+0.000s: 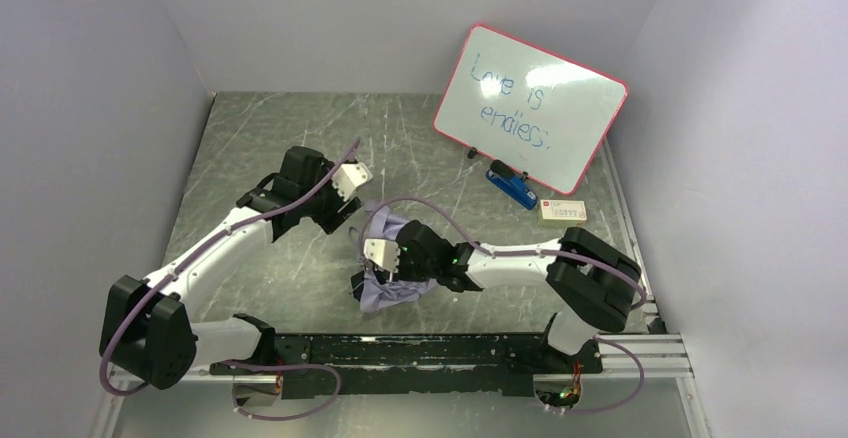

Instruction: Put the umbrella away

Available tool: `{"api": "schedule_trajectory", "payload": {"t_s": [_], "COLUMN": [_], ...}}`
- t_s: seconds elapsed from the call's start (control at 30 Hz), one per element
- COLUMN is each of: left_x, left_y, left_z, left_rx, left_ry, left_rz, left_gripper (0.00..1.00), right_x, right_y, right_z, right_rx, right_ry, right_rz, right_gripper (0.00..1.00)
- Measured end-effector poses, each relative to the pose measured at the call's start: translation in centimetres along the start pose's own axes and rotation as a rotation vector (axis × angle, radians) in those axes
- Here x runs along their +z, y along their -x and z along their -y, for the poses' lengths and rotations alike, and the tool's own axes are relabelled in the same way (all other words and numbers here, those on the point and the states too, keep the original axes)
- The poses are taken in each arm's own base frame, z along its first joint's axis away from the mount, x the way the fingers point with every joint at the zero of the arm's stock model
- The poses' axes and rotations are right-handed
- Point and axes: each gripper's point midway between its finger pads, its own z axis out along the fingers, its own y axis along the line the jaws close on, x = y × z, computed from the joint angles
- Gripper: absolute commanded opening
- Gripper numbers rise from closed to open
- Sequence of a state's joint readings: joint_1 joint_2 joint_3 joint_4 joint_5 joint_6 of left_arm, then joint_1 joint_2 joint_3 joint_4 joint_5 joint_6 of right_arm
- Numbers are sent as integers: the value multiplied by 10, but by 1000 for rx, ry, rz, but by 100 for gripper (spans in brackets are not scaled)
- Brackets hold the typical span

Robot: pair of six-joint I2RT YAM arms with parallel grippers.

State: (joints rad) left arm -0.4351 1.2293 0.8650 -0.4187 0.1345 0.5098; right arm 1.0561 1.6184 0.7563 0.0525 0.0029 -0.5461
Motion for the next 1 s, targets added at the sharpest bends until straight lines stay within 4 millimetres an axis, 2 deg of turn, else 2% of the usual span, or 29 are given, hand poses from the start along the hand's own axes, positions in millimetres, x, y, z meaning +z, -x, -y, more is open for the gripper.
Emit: {"api": "schedule_trajectory", "payload": {"t_s": [0.3,0.5,0.53,0.6,0.8,1.0], "left_x": [9,4,3,-1,-7,-1], "left_y": [-9,5,9,17,23,17], "left_z": [29,44,46,50,63,76], "left_rx": [-36,-41,-37,-30,-9,-18], "left_ry": [-158,-278,-297,-339,-421,-489], "left_rz": [-29,-12,-5,12,48,49], "left_gripper": [77,82,84,97,98,98], "right_x": [-8,-14,-14,-14,-14,-15], "right_y": [-2,-9,-9,-9,-9,-8], "right_z": [6,13,14,15,18,18], "right_rx": [-159,-290,-306,-333,-369,-371], "right_ry": [-209,-367,-388,-424,-484,-493], "right_rz": [51,17,12,5,-3,-3], "right_gripper": [25,22,22,22,22,22]}}
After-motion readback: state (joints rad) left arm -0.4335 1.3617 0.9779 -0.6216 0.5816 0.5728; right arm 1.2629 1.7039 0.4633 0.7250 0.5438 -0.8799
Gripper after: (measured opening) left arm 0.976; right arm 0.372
